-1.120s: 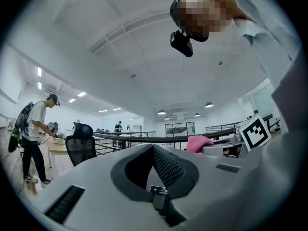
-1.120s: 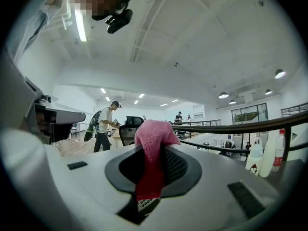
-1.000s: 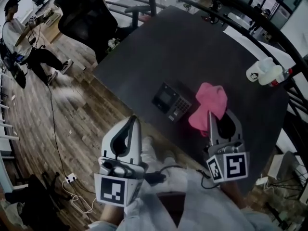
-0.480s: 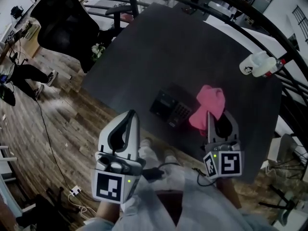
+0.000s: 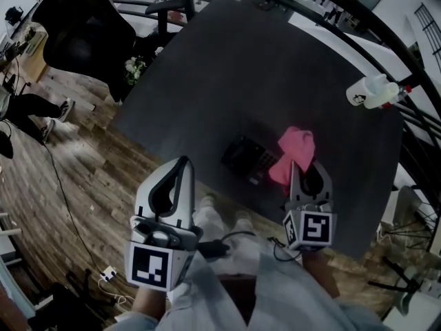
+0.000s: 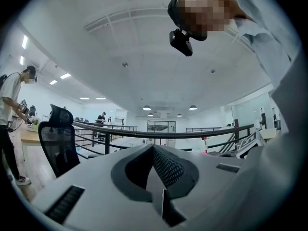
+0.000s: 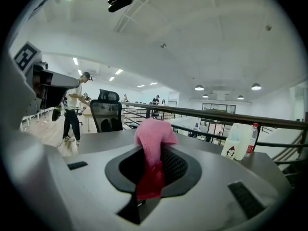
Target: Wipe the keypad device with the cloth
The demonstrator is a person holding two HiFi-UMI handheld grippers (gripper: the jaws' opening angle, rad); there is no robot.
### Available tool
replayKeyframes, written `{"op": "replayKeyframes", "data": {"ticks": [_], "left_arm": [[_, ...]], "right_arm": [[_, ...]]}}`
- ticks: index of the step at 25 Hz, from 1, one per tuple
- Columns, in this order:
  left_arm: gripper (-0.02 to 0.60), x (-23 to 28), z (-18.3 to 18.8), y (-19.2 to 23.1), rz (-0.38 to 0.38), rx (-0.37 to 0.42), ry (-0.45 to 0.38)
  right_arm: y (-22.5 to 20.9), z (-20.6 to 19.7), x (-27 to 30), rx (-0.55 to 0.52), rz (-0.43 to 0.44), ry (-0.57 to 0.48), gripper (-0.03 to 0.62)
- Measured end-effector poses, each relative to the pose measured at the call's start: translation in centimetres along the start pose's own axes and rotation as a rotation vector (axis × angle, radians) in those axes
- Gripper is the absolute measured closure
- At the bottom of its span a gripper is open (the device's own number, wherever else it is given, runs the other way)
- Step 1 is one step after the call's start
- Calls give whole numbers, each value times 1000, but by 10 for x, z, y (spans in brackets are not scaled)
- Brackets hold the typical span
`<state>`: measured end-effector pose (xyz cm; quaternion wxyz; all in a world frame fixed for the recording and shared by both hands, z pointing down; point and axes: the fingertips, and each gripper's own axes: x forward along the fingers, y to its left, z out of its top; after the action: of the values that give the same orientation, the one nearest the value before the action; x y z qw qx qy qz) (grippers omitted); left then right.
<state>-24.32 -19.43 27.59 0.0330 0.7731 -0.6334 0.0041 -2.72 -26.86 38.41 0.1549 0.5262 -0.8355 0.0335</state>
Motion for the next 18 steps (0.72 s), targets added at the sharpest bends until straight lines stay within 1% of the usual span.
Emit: {"op": "replayKeyframes", "data": {"ticks": [3, 6, 9, 13, 18], "left_arm": [[578, -4, -5, 10, 14, -5, 14], [578, -7, -9, 18, 24, -5, 27], [578, -11, -11, 26, 44, -7, 32], [578, -18, -13, 35, 72, -9, 38], [578, -25, -15, 42, 104, -10, 43]], "right_arm": [[7, -17, 11, -20, -14, 33, 523], [16, -29, 21, -37, -5, 59, 523], [31, -37, 32, -69, 23, 67, 523], [52, -40, 43, -143, 61, 58, 523], [72, -41, 55, -178, 111, 54, 523]]}}
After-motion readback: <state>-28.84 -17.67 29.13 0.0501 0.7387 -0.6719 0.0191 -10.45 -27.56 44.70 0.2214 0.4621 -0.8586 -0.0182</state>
